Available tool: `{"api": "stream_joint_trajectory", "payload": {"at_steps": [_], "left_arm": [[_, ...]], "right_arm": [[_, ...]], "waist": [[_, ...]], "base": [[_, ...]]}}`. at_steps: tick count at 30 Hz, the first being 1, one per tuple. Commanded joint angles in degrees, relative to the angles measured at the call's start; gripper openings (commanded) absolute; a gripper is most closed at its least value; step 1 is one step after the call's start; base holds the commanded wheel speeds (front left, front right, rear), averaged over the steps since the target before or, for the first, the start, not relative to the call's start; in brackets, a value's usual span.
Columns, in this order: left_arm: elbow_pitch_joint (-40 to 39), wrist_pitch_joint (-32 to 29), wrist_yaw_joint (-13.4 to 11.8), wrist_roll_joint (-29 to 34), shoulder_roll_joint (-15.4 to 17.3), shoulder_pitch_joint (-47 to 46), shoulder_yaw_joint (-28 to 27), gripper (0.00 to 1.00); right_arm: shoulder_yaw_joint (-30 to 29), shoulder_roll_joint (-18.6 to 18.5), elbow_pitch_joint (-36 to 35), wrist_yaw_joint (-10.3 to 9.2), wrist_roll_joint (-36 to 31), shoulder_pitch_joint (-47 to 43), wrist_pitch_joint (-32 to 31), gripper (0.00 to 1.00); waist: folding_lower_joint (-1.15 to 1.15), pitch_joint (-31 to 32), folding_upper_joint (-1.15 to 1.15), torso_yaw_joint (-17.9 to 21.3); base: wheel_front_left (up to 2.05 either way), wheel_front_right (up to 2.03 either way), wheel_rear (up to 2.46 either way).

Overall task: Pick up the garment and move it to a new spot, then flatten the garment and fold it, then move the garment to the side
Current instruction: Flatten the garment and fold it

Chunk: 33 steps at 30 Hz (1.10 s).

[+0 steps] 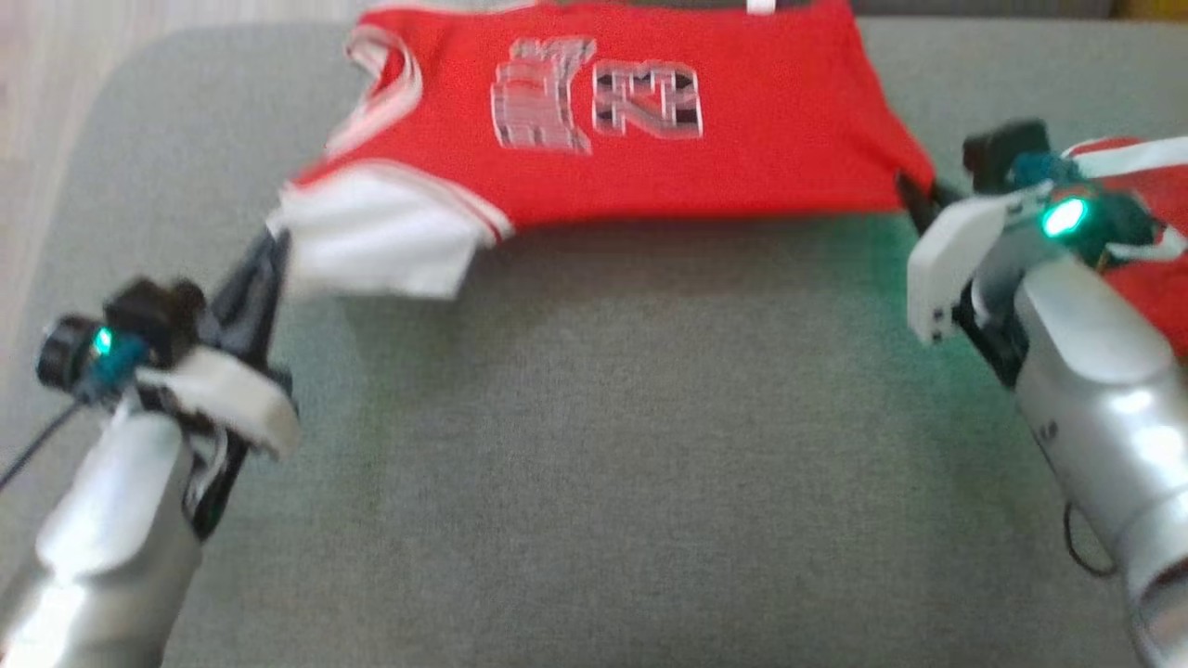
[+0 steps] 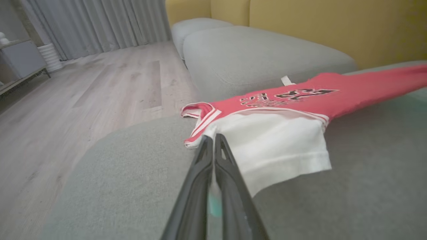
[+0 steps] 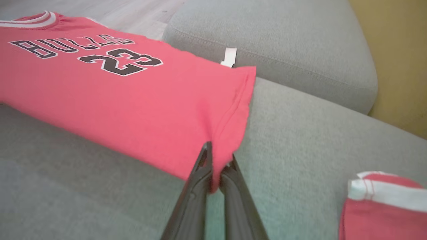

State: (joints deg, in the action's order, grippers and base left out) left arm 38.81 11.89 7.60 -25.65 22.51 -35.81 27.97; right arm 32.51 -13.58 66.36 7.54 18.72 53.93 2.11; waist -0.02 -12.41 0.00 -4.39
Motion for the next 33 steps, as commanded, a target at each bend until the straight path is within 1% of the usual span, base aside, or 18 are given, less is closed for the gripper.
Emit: {"api": "stream_joint_trajectory", "payload": {"at_steps": [1, 4, 5, 10, 12, 13, 19, 22, 26, 29, 33], "left_arm": [[-4.42, -1.46, -0.12, -1.14, 4.92, 1.03, -0.33, 0.0], [-9.53, -4.95, -0.12, -2.93, 8.17, 5.65, 1.85, 0.0], [-12.87, -7.12, -0.12, -4.07, 10.25, 8.77, 2.4, 0.0], [-21.71, -12.4, -0.82, -6.63, 14.04, 16.56, 2.84, 0.0], [-25.41, -14.71, -1.39, -7.66, 15.33, 19.57, 3.13, 0.0], [-25.41, -14.71, -1.39, -7.66, 15.33, 19.57, 3.13, 0.0], [-35.82, -19.83, -4.02, -10.56, 19.11, 27.02, 2.87, 0.0], [-39.35, -20.73, -5.37, -11.3, 20.19, 28.56, 2.17, 0.0], [-41.72, -21.41, -6.36, -11.3, 20.61, 27.74, 1.5, 0.0], [-42.22, -22.15, -6.3, -11.12, 20.45, 25.57, 1.3, 0.0], [-41.04, -23.4, -5.27, -10.89, 20.34, 21.6, 1.23, 0.0]], "right_arm": [[3.61, -2.04, -3.97, -0.05, 4.1, -2.28, -2.62, 0.0], [8.21, -5.09, -8.92, -0.05, 10.5, -5.76, -7.07, 0.0], [10.83, -7.07, -12.74, -0.05, 15.39, -8.33, -10.18, 0.0], [16.95, -13.48, -22.18, -0.05, 25.42, -13.78, -16.55, 0.0], [18.81, -15.85, -25.43, -0.05, 28.64, -15.68, -18.62, 0.0], [18.81, -15.85, -25.43, -0.05, 28.64, -15.68, -18.62, 0.0], [22.13, -21.13, -33.21, -0.05, 35.39, -19.67, -23.05, 0.0], [22.2, -22.54, -35.45, -0.05, 36.75, -20.11, -23.12, 0.0], [21.49, -23.0, -36.44, -0.05, 36.9, -19.11, -22.52, 0.0], [20.61, -22.82, -36.49, -0.05, 36.61, -17.65, -22.06, 0.0], [19.66, -22.25, -35.79, -0.05, 36.07, -15.54, -21.78, 0.0]], "waist": [[0.02, 3.26, 0.0, 0.55], [0.02, 5.66, 0.0, 0.97], [0.02, 7.35, 0.0, 1.28], [0.02, 10.81, 0.0, 1.72], [0.02, 11.95, 0.0, 1.77], [0.02, 11.95, 0.0, 1.77], [0.02, 13.45, 0.0, 1.87], [0.02, 13.28, 0.0, 1.86], [0.02, 11.62, 0.0, 1.86], [0.02, 9.82, 0.0, 1.76], [0.02, 7.4, 0.0, 1.71]], "base": [[0.0, 0.0, 0.0], [0.0, 0.0, 0.0], [0.0, 0.0, 0.0], [0.0, 0.0, 0.0], [0.0, 0.0, 0.0], [0.0, 0.0, 0.0], [0.0, 0.0, 0.0], [0.0, 0.0, 0.0], [0.0, 0.0, 0.0], [0.0, 0.0, 0.0], [0.0, 0.0, 0.0]]}}
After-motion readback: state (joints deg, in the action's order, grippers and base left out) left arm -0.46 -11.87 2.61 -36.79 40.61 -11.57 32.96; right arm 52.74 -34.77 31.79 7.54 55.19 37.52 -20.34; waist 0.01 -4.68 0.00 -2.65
